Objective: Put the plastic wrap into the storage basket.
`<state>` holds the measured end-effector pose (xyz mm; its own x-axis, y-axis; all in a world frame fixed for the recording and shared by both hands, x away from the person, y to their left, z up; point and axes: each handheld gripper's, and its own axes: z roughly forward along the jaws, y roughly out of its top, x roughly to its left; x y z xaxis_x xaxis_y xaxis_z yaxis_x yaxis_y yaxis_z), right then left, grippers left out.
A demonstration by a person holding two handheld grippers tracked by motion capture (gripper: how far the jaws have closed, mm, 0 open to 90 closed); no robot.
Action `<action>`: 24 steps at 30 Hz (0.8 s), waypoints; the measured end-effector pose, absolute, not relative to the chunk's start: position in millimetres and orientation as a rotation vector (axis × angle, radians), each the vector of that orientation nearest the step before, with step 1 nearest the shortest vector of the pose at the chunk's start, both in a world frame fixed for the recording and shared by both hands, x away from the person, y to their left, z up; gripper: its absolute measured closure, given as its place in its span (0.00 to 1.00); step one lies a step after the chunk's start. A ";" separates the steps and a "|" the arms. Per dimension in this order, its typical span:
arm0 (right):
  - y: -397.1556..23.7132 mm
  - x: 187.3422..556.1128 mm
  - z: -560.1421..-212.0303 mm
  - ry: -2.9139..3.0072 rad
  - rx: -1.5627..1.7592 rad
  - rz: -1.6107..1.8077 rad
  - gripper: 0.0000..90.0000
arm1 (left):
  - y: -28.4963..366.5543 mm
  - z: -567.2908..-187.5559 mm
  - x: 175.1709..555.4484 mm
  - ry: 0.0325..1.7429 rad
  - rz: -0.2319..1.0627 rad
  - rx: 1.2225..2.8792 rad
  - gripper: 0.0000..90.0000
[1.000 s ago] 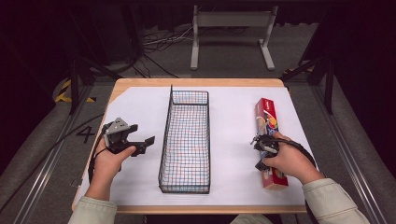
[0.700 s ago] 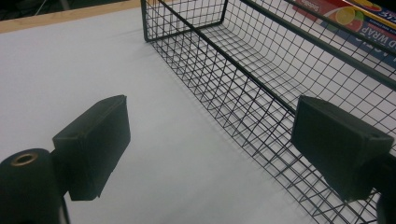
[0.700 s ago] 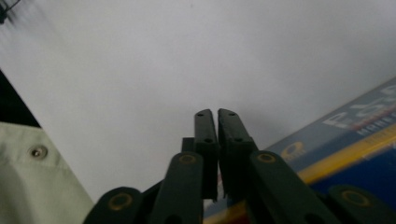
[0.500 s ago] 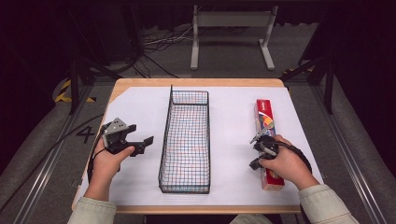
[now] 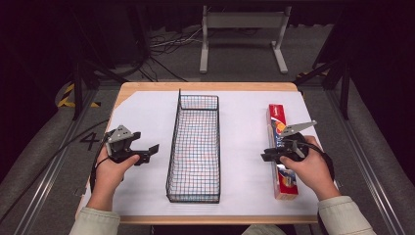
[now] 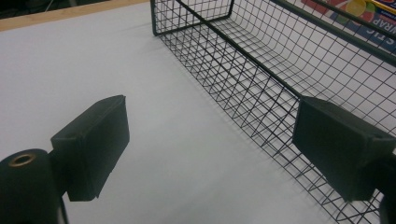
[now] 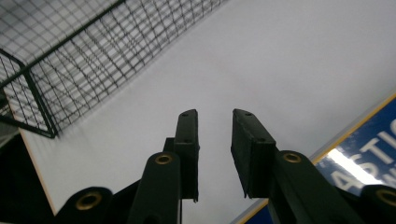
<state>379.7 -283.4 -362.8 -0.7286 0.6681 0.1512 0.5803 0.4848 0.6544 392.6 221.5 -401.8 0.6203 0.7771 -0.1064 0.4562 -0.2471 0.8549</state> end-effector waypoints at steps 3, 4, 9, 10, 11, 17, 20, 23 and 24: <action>-295.6 378.4 -356.2 2.481 1.091 1.179 0.76 | 222.6 -401.9 392.1 0.989 0.420 1.887 0.13; -295.6 378.4 -356.2 2.481 1.091 1.179 0.76 | 222.6 -401.9 392.1 0.989 0.420 1.887 0.13; -308.4 379.9 -350.3 2.382 1.110 1.208 0.67 | 222.0 -403.5 393.4 0.991 0.418 1.892 0.13; -309.8 380.4 -349.3 2.374 1.107 1.205 0.66 | 222.2 -403.6 393.7 0.994 0.421 1.892 0.13; -311.9 381.1 -347.7 2.353 1.107 1.210 0.64 | 222.6 -403.6 394.0 0.993 0.425 1.895 0.13; -320.0 386.3 -340.9 2.264 1.139 1.222 0.52 | 222.7 -404.2 395.0 1.004 0.416 1.891 0.13; -322.2 389.4 -338.9 2.218 1.183 1.184 0.44 | 221.3 -405.1 395.6 0.992 0.414 1.897 0.13; -323.3 392.2 -336.5 2.192 1.208 1.157 0.40 | 220.9 -405.2 395.6 0.993 0.415 1.899 0.13; -323.5 393.0 -336.0 2.188 1.207 1.154 0.40 | 220.8 -405.2 395.7 1.000 0.413 1.891 0.13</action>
<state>393.0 -323.5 -336.0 -0.5547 0.8304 0.0520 0.5119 0.2914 0.8081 395.7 220.8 -405.2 0.6125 0.7816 -0.1182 0.4699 -0.2398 0.8495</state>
